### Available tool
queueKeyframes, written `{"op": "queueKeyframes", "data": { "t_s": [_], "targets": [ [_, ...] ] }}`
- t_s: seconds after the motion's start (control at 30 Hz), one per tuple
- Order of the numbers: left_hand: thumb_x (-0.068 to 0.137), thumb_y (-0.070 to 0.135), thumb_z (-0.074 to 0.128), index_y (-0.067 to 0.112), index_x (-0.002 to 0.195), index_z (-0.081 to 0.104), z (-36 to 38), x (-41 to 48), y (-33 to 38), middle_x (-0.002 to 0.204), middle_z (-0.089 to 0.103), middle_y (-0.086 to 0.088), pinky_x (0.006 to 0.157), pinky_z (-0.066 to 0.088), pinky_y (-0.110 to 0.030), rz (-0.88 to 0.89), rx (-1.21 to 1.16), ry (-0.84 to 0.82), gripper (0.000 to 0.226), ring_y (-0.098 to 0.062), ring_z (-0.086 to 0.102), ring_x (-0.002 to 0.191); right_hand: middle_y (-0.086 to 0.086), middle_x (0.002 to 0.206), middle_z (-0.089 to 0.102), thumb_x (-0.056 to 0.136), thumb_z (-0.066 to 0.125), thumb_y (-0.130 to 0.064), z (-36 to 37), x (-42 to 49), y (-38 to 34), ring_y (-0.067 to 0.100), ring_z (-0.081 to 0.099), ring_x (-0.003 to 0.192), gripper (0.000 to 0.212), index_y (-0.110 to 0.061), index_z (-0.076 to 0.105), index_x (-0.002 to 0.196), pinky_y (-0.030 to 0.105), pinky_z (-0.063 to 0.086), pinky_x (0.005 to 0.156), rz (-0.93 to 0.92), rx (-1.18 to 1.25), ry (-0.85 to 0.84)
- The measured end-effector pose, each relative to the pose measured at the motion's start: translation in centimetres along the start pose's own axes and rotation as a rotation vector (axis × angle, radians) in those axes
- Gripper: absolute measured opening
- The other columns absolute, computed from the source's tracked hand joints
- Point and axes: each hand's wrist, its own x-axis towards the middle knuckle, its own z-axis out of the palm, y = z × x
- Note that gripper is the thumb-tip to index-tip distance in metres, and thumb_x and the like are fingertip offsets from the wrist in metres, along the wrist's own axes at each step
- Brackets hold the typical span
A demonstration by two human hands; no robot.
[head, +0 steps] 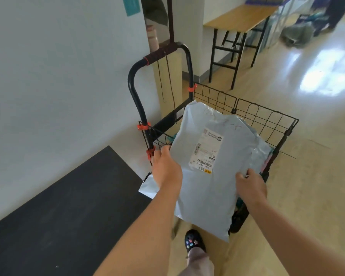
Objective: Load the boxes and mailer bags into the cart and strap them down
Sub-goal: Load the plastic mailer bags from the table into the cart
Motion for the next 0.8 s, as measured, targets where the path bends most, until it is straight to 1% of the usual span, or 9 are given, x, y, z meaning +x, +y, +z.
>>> {"op": "queueKeyframes", "data": {
  "t_s": [0.17,0.2,0.27,0.3,0.37,0.47,0.6,0.73,0.8],
  "targets": [
    [0.092,0.006,0.047,0.016,0.13,0.05,4.0,4.0,4.5,0.12,0.056,-0.004,0.099,0.042,-0.042,0.089,-0.03,0.021,0.039,-0.022,0.049,0.109,0.007,0.082,0.057,0.098,0.046,-0.019,-2.2,5.8,-1.6,0.021,0.053,0.066,0.017,-0.01,0.055,0.088,0.029,0.04,0.053,0.004,0.004,0.039],
    [0.092,0.007,0.047,0.015,0.128,0.05,4.9,4.9,5.3,0.12,0.057,-0.003,0.1,0.039,-0.039,0.11,-0.017,0.021,0.038,-0.022,0.05,0.109,0.009,0.084,0.059,0.097,0.047,-0.018,-2.6,7.0,-2.0,0.023,0.055,0.068,0.016,-0.009,0.057,0.087,0.032,0.046,0.057,0.012,0.002,0.042],
    [0.091,0.009,0.049,0.016,0.126,0.049,6.5,6.7,6.8,0.12,0.057,-0.002,0.1,0.035,-0.036,0.142,0.011,0.01,0.036,-0.021,0.051,0.109,0.011,0.089,0.063,0.096,0.048,-0.016,-3.3,9.4,-2.9,0.03,0.062,0.078,0.015,-0.009,0.059,0.091,0.045,0.057,0.072,0.047,0.034,0.038],
    [0.091,0.009,0.05,0.017,0.126,0.048,7.3,7.7,7.5,0.122,0.057,-0.002,0.101,0.035,-0.036,0.154,0.021,-0.005,0.036,-0.021,0.051,0.11,0.012,0.092,0.064,0.095,0.048,-0.014,-3.6,10.6,-3.3,0.033,0.064,0.083,0.014,-0.008,0.061,0.094,0.05,0.058,0.078,0.07,0.054,0.034],
    [0.091,0.009,0.05,0.019,0.128,0.046,8.9,9.6,9.1,0.125,0.056,0.0,0.106,0.034,-0.041,0.182,0.031,-0.047,0.038,-0.021,0.052,0.114,0.012,0.095,0.066,0.093,0.046,-0.009,-4.2,13.1,-4.1,0.035,0.066,0.086,0.016,-0.009,0.062,0.097,0.054,0.058,0.081,0.109,0.091,0.024],
    [0.092,0.01,0.047,0.021,0.13,0.044,11.1,12.5,11.4,0.129,0.055,0.0,0.109,0.031,-0.049,0.229,0.035,-0.117,0.04,-0.021,0.051,0.119,0.01,0.096,0.068,0.092,0.044,-0.003,-4.7,16.9,-4.5,0.032,0.067,0.08,0.021,-0.011,0.063,0.099,0.051,0.06,0.077,0.156,0.138,0.035],
    [0.091,0.013,0.048,0.022,0.137,0.037,13.9,15.2,13.8,0.131,0.052,0.0,0.11,0.029,-0.053,0.266,0.074,-0.241,0.048,-0.022,0.049,0.121,0.008,0.095,0.068,0.089,0.041,0.003,-5.0,21.1,-4.1,0.026,0.066,0.074,0.029,-0.012,0.064,0.098,0.038,0.06,0.065,0.255,0.217,0.062],
    [0.089,0.011,0.05,0.02,0.14,0.037,17.0,15.6,14.2,0.137,0.048,-0.003,0.109,0.032,-0.049,0.279,0.145,-0.348,0.054,-0.023,0.044,0.126,0.014,0.094,0.064,0.09,0.042,0.006,-4.6,24.2,-2.0,0.03,0.064,0.076,0.024,-0.003,0.059,0.103,0.034,0.055,0.057,0.359,0.229,0.007],
    [0.089,0.011,0.049,0.019,0.143,0.034,18.8,15.4,13.6,0.141,0.044,-0.006,0.108,0.034,-0.045,0.252,0.188,-0.404,0.057,-0.024,0.041,0.128,0.014,0.084,0.056,0.093,0.043,0.006,-3.9,25.6,-0.7,0.026,0.058,0.069,0.014,-0.002,0.05,0.101,0.033,0.051,0.056,0.459,0.221,-0.085]
  ]
}}
